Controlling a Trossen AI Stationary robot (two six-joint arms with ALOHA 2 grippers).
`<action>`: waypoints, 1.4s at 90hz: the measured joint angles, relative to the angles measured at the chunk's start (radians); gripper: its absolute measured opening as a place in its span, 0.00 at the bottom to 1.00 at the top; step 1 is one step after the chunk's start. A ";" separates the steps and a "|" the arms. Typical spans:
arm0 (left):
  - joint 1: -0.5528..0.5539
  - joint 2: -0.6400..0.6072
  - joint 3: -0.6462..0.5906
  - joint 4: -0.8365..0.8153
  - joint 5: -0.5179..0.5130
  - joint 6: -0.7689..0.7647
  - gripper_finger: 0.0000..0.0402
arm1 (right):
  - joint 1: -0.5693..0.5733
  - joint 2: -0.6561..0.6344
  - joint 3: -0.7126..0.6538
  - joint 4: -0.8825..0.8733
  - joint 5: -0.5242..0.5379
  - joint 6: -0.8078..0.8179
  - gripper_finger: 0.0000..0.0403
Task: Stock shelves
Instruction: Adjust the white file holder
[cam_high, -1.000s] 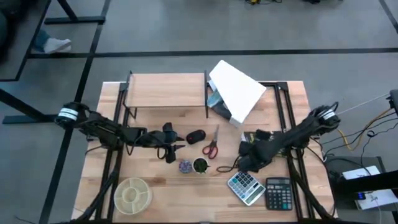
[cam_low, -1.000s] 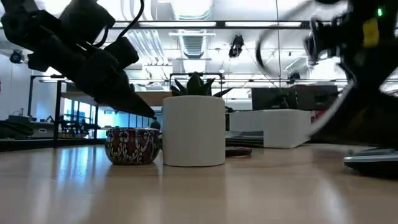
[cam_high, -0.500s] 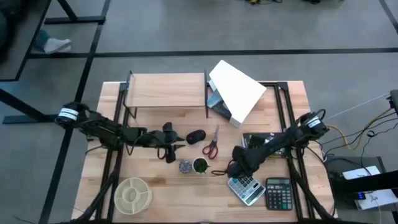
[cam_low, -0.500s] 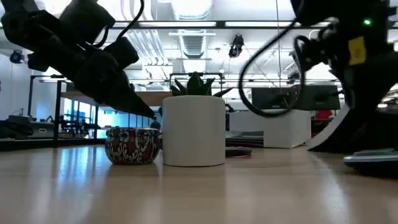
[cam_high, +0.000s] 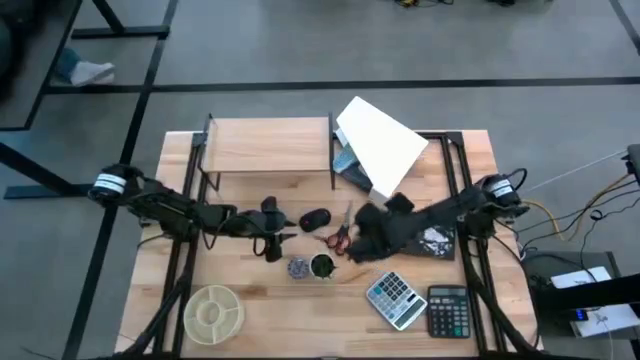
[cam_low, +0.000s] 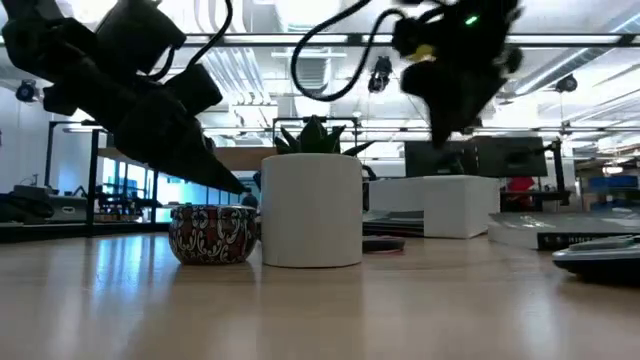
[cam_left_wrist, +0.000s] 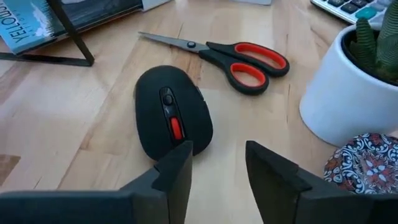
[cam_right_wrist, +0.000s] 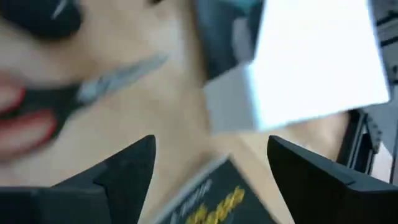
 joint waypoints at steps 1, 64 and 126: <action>0.000 0.000 0.000 0.000 0.000 0.000 0.34 | -0.009 0.000 -0.002 0.010 0.007 -0.010 0.70; 0.000 0.000 0.000 -0.003 0.000 0.000 0.34 | -0.335 0.000 -0.204 0.492 0.114 -0.350 0.59; 0.000 0.000 0.000 -0.002 0.000 0.000 0.36 | -0.364 0.000 -0.342 0.530 0.258 -0.498 0.45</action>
